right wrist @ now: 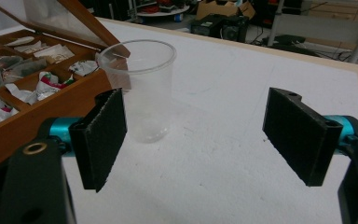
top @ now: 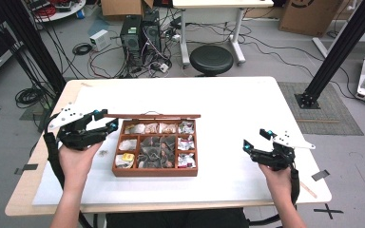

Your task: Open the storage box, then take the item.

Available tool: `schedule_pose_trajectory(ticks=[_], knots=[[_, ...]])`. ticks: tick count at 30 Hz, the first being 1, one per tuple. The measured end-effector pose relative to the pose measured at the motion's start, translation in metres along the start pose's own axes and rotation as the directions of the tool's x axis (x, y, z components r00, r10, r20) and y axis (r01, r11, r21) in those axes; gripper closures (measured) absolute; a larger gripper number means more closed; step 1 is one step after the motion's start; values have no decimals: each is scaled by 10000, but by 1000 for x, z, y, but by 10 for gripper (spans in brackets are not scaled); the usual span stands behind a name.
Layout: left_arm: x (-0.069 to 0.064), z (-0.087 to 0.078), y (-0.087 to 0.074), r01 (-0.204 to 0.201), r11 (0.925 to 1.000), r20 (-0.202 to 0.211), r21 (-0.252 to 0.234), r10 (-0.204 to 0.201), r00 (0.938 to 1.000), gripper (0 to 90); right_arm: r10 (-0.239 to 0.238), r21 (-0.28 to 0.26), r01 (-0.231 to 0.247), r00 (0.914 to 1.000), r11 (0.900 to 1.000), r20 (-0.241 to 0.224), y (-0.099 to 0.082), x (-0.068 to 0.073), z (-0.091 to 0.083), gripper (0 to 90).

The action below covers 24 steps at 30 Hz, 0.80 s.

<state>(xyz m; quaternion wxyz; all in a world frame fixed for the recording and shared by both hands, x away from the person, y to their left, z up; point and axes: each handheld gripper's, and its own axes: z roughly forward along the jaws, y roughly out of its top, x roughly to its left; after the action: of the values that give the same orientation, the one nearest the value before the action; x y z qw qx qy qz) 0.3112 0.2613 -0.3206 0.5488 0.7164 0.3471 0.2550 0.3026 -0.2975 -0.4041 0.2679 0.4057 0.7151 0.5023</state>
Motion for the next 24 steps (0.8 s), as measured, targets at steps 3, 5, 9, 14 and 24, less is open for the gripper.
schedule_pose_trajectory(ticks=[3, 5, 9, 14, 24], knots=[[0, 0, 0, 43, 10000, 3, 3, -43, 10000, 446, -10, 73, 11, 10000, 10000, -6, 0, -1, 2, 220], [0, 0, 1, 40, 10000, 9, 6, -40, 10000, 446, -11, 78, 11, 10000, 10000, 1, 0, -1, 2, 220], [0, 2, 3, 55, 10000, -60, 10, -55, 10000, 443, -5, 16, 6, 10000, 10000, -27, 0, -1, 0, 220], [0, 3, 4, 33, 10000, -118, 2, -33, 9999, 434, 13, -17, -13, 10000, 10000, 16, -1, -2, -2, 220], [1, 4, 3, 124, 9999, -74, -79, -124, 9999, 421, -6, -180, 7, 10000, 9998, 47, 1, 1, -2, 220]])
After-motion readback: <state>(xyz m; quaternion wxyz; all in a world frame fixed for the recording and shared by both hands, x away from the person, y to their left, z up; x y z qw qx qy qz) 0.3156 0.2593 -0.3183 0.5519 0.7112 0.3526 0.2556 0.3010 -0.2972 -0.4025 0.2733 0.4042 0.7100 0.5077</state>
